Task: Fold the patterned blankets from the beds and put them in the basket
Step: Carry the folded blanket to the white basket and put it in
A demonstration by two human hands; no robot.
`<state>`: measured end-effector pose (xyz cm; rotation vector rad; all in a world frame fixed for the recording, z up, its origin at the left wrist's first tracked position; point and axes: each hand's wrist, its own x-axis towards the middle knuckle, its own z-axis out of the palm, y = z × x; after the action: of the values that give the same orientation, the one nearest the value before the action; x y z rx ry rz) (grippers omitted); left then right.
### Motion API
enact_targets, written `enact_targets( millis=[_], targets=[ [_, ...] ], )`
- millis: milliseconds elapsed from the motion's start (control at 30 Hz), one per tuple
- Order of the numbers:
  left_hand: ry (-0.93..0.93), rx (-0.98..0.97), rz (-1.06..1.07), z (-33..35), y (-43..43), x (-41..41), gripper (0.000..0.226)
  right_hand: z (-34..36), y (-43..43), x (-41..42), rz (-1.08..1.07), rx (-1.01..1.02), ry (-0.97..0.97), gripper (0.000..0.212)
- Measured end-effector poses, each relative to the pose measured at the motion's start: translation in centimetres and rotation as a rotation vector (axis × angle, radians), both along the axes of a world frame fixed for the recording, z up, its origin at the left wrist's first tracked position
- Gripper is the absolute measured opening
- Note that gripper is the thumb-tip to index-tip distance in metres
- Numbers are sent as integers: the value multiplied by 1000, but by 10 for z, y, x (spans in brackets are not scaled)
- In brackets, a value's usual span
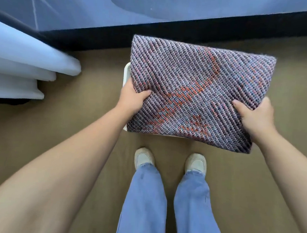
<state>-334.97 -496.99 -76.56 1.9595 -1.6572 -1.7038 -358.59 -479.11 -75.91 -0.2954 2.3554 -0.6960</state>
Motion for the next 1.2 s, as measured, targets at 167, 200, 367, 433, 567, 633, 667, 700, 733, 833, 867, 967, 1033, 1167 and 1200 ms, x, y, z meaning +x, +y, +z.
enact_targets(
  millis=[167, 200, 367, 433, 567, 633, 667, 700, 733, 833, 867, 967, 1033, 1167, 1200],
  targets=[
    [-142, -89, -102, -86, -6, 25, 50, -87, -6, 32, 24, 39, -35, 48],
    [-175, -112, -120, -96, -4, 30, 51, -97, -4, 38, 27, 43, -32, 48],
    [-363, -104, -154, -115, 10, 44, 51, -115, -10, 48, 138, 172, 23, 47],
    [-402, -93, -182, -116, 11, 44, 47, -115, -17, 44, 203, 277, 33, 48],
    [-422, -112, -266, -117, -1, 36, 63, -112, -25, 37, 274, 374, 155, 59],
    [-471, -260, -277, -112, -1, 31, 92, -106, -22, 38, 306, 272, 263, 76],
    [-487, -392, -316, -107, 1, 29, 103, -102, -21, 39, 385, 189, 328, 85],
    [-483, -540, -400, -104, 4, 26, 110, -99, -20, 41, 506, 110, 388, 92],
    [-462, -670, -522, -102, 7, 24, 114, -98, -21, 42, 656, 53, 433, 97],
    [-415, -797, -941, -108, 10, 19, 121, -105, -32, 45, 1044, -7, 463, 112],
    [-436, -757, -1027, -114, 7, 19, 126, -111, -38, 45, 1112, 11, 456, 117],
    [-557, -622, -1054, -139, -10, 28, 136, -136, -52, 34, 1236, 173, 432, 131],
    [-603, -581, -1058, -156, -15, 33, 141, -156, -50, 21, 1266, 301, 405, 139],
    [-606, -527, -1083, -190, -14, 32, 146, -194, -41, 8, 1317, 434, 441, 141],
    [-614, -524, -1086, -198, -14, 32, 147, -203, -43, 8, 1313, 444, 447, 141]
  ],
)
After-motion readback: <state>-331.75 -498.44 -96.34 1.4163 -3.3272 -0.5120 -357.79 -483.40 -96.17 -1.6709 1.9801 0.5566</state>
